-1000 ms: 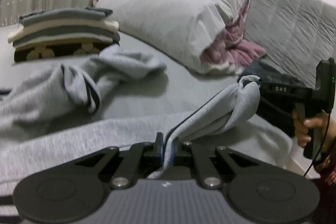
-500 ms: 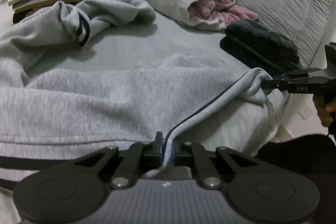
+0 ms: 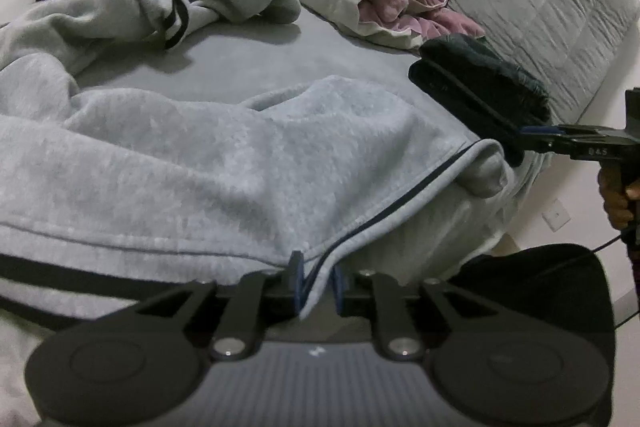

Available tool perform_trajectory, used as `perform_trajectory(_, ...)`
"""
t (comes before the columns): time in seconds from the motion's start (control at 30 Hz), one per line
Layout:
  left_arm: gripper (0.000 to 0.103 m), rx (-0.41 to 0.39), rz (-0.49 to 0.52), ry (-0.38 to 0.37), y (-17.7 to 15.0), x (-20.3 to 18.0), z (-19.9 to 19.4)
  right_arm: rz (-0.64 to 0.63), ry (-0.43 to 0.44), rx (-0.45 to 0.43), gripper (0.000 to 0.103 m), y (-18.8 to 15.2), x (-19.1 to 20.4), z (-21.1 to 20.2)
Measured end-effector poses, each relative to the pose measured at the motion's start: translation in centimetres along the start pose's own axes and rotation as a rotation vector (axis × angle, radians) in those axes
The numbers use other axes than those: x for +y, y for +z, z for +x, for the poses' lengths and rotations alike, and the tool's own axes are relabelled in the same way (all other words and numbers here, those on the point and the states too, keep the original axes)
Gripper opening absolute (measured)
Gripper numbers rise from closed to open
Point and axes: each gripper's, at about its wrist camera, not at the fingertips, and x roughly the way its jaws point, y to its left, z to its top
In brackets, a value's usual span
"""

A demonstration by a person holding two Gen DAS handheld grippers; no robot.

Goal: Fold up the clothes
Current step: 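Lay the hem down with the left gripper while the right gripper releases its fabric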

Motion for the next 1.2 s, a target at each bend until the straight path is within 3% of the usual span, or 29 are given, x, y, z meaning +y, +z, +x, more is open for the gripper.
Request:
perform_trajectory(0.13,0.038,-0.025,0.010,0.012,1.0,0.2,-1.3,0.051,-0.023,-0.002,0.052,0.9,-1.2,1.1)
perform_trajectory(0.33,0.050,-0.097,-0.026,0.110,3.5,1.7,-2.5,0.112,0.014,0.032,0.055,3.4,-1.6,6.2)
perform_trajectory(0.47,0.058,-0.133,-0.079,0.237,5.5,3.6,-2.8,0.172,0.001,0.096,0.055,4.9,-1.8,10.3)
perform_trajectory(0.63,0.060,-0.160,-0.064,0.472,7.9,5.8,-1.4,0.230,-0.013,0.140,0.055,5.6,-1.8,14.1)
perform_trajectory(0.77,0.060,-0.151,-0.062,0.583,9.1,7.2,0.9,0.239,-0.015,0.097,0.058,5.3,-1.4,15.1)
perform_trajectory(0.9,0.060,-0.147,-0.053,0.642,9.3,8.0,3.0,0.221,-0.008,0.051,0.058,5.0,-1.1,15.3)
perform_trajectory(1.0,0.060,-0.161,-0.041,0.656,8.8,8.0,3.3,0.185,-0.007,0.035,0.050,4.9,-0.6,15.6)
perform_trajectory(1.2,0.059,-0.156,-0.058,0.701,10.0,8.9,3.9,0.178,-0.034,0.006,0.019,4.8,-0.3,15.6)
